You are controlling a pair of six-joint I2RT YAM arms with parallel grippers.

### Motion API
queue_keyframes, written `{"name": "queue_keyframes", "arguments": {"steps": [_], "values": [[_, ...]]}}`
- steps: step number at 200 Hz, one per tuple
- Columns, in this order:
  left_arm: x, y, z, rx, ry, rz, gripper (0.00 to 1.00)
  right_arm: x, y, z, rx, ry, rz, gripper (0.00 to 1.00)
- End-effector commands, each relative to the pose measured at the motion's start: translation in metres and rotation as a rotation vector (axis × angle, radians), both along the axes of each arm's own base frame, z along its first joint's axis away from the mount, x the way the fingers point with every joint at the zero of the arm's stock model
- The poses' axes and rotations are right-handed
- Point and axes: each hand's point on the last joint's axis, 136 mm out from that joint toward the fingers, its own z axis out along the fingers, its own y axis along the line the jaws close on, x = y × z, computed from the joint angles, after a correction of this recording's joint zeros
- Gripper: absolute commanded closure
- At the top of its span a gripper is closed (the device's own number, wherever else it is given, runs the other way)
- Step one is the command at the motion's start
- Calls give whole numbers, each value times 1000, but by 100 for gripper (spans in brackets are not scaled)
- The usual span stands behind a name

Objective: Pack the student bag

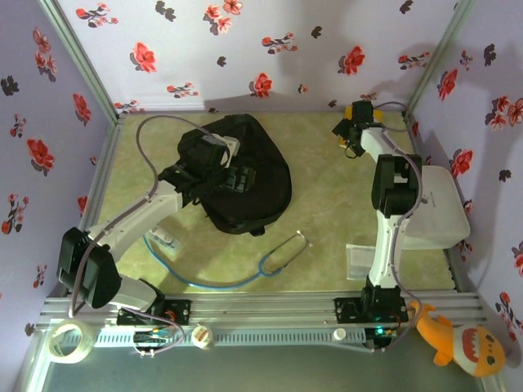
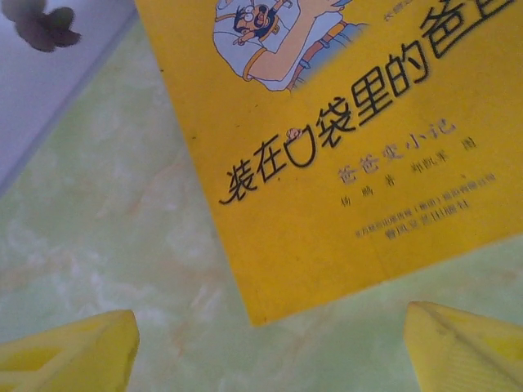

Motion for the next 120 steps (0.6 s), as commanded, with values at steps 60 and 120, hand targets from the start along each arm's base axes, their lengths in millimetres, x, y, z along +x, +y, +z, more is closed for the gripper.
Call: {"name": "queue_keyframes", "arguments": {"steps": [60,120], "values": [[12,22,-4,-24,2,125,0,37,-3,-27,30,8,65,16],[14,17,-7,-24,20,111,0,-13,11,-55,97,188,0,18]]}}
